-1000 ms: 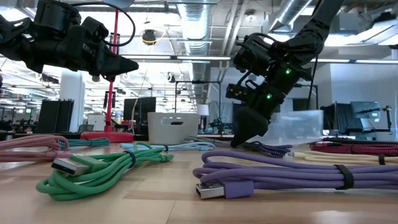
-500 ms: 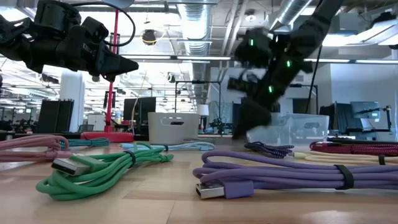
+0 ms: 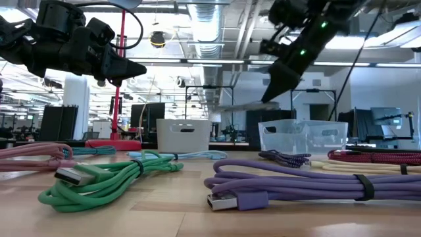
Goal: Pick & Place USB Port
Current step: Put the gray charger cable into the transparent bin
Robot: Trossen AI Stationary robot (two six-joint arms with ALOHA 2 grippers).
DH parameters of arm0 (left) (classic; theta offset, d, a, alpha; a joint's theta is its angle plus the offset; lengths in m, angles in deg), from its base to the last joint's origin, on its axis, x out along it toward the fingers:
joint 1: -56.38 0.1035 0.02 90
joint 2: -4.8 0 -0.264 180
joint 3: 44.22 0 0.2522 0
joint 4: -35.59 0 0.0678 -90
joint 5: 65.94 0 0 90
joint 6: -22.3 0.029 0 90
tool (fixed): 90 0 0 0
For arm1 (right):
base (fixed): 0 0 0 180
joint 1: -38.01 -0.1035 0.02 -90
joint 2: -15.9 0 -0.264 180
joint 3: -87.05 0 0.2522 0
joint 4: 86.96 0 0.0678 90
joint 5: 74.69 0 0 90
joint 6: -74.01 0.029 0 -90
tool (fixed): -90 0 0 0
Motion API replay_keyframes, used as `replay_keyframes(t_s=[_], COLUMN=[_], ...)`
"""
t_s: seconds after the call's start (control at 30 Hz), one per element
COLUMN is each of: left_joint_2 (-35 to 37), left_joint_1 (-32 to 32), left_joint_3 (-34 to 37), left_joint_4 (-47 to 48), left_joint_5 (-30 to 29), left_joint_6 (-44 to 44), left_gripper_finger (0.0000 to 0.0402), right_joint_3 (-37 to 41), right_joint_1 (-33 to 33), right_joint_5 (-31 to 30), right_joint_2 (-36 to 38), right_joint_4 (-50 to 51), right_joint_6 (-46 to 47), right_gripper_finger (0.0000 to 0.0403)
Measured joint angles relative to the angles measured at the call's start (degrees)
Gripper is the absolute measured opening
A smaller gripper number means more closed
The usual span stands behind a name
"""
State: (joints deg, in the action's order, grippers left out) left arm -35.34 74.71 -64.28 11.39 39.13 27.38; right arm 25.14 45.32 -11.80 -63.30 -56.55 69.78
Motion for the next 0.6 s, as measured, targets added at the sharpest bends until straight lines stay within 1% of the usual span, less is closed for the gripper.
replay_keyframes(t_s=[0.2,0.4,0.6], left_joint_2=[0.00,0.00,0.00], left_joint_1=[0.00,0.00,0.00], left_joint_3=[0.00,0.00,0.00], left_joint_4=[-0.02,-0.01,-0.02], left_joint_5=[0.00,0.00,0.00], left_joint_6=[0.00,0.00,0.00], left_gripper_finger=[0.0040,0.0040,0.0040], right_joint_3=[-0.01,-0.01,-0.01], right_joint_1=[-0.10,-0.06,-0.06], right_joint_5=[-4.52,-6.27,-6.43], right_joint_2=[7.25,12.39,16.76], right_joint_4=[11.77,21.54,30.45], right_joint_6=[2.26,5.19,6.28], right_gripper_finger=[0.0000,0.0000,0.0000])
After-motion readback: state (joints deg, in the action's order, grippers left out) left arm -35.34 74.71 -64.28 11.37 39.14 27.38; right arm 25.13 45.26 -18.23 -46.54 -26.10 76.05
